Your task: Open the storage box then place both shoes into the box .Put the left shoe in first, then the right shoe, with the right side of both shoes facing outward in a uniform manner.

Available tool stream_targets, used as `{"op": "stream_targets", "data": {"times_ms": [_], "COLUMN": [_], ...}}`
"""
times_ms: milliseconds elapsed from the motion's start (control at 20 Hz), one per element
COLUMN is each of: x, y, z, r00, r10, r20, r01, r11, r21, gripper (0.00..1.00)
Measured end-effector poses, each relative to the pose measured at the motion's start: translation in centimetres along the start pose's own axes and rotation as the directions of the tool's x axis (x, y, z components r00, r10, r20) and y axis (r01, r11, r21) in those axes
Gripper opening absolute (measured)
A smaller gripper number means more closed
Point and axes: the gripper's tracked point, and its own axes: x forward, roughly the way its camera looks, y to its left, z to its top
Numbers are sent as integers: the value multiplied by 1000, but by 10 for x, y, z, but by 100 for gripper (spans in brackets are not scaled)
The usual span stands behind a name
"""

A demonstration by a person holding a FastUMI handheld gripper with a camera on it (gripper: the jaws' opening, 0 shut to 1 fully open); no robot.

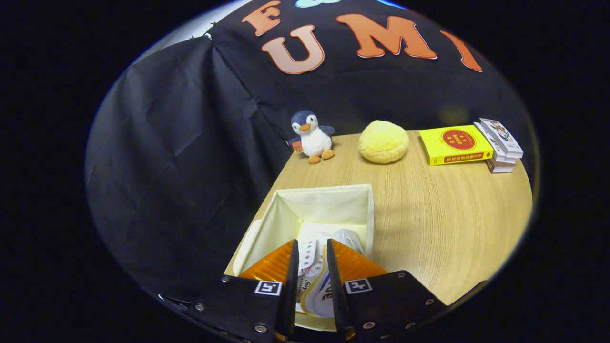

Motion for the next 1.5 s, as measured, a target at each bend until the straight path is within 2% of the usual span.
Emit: {"op": "stream_targets", "data": {"times_ms": [250,300,650,700,900,1300,1500], "x": [-29,-36,-91,-100,-139,-220,-237], "y": [-21,-28,-92,-99,-134,-177,-189], "z": [37,47,115,126,173,242,250], "r00": [995,993,944,931,857,677,645], "r10": [25,23,-32,-31,-58,-92,-105], "r20": [93,118,329,365,513,730,757], "r01": [-24,-21,65,72,149,284,313], "r11": [1000,1000,994,993,979,948,940], "r21": [-15,-20,-89,-99,-138,-145,-137], "gripper": [45,50,77,82,88,92,95]}}
